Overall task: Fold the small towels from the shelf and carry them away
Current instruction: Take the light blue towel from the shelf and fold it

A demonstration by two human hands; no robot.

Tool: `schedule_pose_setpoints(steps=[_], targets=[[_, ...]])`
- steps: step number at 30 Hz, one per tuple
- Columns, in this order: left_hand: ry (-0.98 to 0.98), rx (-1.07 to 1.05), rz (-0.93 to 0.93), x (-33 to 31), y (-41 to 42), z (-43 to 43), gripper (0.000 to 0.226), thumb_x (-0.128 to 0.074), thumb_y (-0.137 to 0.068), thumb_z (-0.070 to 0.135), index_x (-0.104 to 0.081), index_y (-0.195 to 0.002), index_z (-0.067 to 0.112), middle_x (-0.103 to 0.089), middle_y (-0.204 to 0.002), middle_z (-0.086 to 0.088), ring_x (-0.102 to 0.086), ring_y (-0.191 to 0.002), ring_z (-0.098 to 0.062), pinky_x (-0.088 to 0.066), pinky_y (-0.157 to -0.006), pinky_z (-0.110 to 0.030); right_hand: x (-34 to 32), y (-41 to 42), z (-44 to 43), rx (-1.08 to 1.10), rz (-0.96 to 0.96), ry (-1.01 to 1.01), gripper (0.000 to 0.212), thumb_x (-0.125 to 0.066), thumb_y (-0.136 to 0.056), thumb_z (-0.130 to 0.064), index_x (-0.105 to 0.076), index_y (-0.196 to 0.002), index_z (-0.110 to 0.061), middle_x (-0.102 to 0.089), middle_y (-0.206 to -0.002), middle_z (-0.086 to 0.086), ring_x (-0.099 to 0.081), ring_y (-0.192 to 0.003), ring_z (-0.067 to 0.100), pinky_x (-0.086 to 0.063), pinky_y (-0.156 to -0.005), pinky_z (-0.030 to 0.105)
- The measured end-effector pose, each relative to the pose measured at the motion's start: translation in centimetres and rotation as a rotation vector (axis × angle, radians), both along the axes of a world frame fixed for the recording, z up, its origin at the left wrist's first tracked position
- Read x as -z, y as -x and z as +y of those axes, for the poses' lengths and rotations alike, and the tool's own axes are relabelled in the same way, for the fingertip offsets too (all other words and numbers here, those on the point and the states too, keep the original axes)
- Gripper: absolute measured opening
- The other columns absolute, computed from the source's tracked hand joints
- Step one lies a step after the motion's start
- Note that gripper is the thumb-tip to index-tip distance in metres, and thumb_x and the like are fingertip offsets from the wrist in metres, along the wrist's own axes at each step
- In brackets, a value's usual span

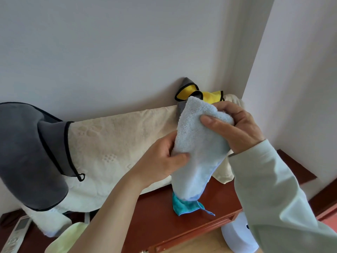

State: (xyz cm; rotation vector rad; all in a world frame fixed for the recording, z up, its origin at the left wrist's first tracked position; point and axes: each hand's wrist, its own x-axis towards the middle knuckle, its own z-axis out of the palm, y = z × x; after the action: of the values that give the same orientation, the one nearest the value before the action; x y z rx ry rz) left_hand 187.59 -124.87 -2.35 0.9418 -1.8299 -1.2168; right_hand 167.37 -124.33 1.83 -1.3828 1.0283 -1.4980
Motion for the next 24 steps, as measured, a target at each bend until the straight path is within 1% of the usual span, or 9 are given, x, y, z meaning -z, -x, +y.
schedule_pose_setpoints(steps=[3,6,9,12,14,16,19,21,24], targets=[[0.004,0.002,0.104,-0.7,0.4,-0.2,0.05,-0.071,-0.083,0.013,-0.057,-0.128,0.03,-0.073,-0.117,0.006,-0.071,-0.11,-0.014,-0.061,-0.089,-0.042,0.0,-0.3,0.0,-0.06,-0.034,0.012,0.027,-0.089,-0.07,-0.013,-0.072,-0.085,-0.027,-0.069,-0.088,-0.004,-0.07,-0.08,0.015,-0.061,-0.068,0.032],[0.011,-0.008,0.226,-2.1,0.9,0.0,0.039,-0.072,-0.088,0.018,-0.063,-0.125,0.026,-0.075,-0.118,0.0,-0.072,-0.111,-0.017,-0.06,-0.091,-0.036,0.3,-0.6,-0.1,-0.119,-0.013,0.021,0.029,-0.086,-0.072,-0.013,-0.07,-0.095,-0.02,-0.064,-0.082,-0.013,-0.066,-0.07,0.008,-0.057,-0.064,0.022],[-0.028,-0.109,0.343,-3.0,1.0,0.2,0.029,-0.067,-0.089,0.031,-0.073,-0.114,0.019,-0.078,-0.11,-0.008,-0.075,-0.104,-0.025,-0.062,-0.087,-0.038,0.7,-0.4,-0.4,-0.181,-0.079,-0.019,0.018,-0.072,-0.083,-0.024,-0.07,-0.1,-0.02,-0.067,-0.096,-0.003,-0.068,-0.08,0.011,-0.056,-0.071,0.023],[-0.132,-0.195,0.486,-3.4,0.4,0.0,0.02,-0.069,-0.088,0.029,-0.076,-0.103,0.016,-0.079,-0.102,-0.009,-0.077,-0.094,-0.025,-0.061,-0.077,-0.036,1.2,0.1,-1.1,-0.194,-0.089,-0.034,0.012,-0.062,-0.094,-0.02,-0.069,-0.103,-0.023,-0.066,-0.108,0.0,-0.065,-0.088,0.007,-0.054,-0.078,0.018],[-0.168,-0.223,0.549,-3.6,0.2,0.1,0.018,-0.072,-0.087,0.026,-0.075,-0.102,0.017,-0.08,-0.099,-0.007,-0.077,-0.091,-0.022,-0.062,-0.075,-0.034,1.6,0.3,-1.4,-0.194,-0.083,-0.065,0.02,-0.064,-0.092,-0.016,-0.068,-0.107,-0.029,-0.067,-0.115,-0.002,-0.066,-0.091,0.004,-0.054,-0.077,0.018],[-0.176,-0.228,0.597,-3.8,0.0,0.3,0.019,-0.066,-0.083,0.027,-0.075,-0.098,0.021,-0.08,-0.096,-0.003,-0.077,-0.089,-0.019,-0.062,-0.072,-0.031,2.0,0.3,-1.6,-0.173,-0.051,-0.129,0.031,-0.068,-0.083,-0.021,-0.065,-0.11,-0.035,-0.066,-0.119,-0.002,-0.068,-0.094,0.005,-0.055,-0.076,0.019],[-0.153,-0.234,0.605,-4.0,-0.3,0.5,0.022,-0.065,-0.081,0.027,-0.073,-0.101,0.023,-0.08,-0.097,0.0,-0.077,-0.091,-0.017,-0.062,-0.073,-0.03,2.6,0.0,-2.0,-0.152,0.068,-0.251,0.031,-0.075,-0.084,-0.032,-0.06,-0.111,-0.033,-0.068,-0.108,-0.005,-0.068,-0.096,0.008,-0.058,-0.083,0.029],[-0.142,-0.228,0.591,-4.0,-0.7,0.5,0.021,-0.066,-0.081,0.028,-0.073,-0.101,0.025,-0.08,-0.098,0.001,-0.077,-0.092,-0.016,-0.062,-0.074,-0.03,2.8,-0.4,-2.2,-0.123,0.128,-0.309,0.022,-0.071,-0.091,-0.037,-0.059,-0.109,-0.032,-0.07,-0.1,-0.01,-0.069,-0.095,0.006,-0.056,-0.086,0.032],[-0.141,-0.215,0.576,-3.9,-1.1,0.6,0.02,-0.066,-0.08,0.029,-0.074,-0.098,0.031,-0.08,-0.097,0.004,-0.077,-0.09,-0.014,-0.061,-0.071,-0.027,2.8,-1.1,-2.3,-0.145,0.124,-0.332,0.016,-0.063,-0.095,-0.04,-0.064,-0.108,-0.031,-0.074,-0.09,-0.016,-0.071,-0.09,0.005,-0.057,-0.091,0.034]])
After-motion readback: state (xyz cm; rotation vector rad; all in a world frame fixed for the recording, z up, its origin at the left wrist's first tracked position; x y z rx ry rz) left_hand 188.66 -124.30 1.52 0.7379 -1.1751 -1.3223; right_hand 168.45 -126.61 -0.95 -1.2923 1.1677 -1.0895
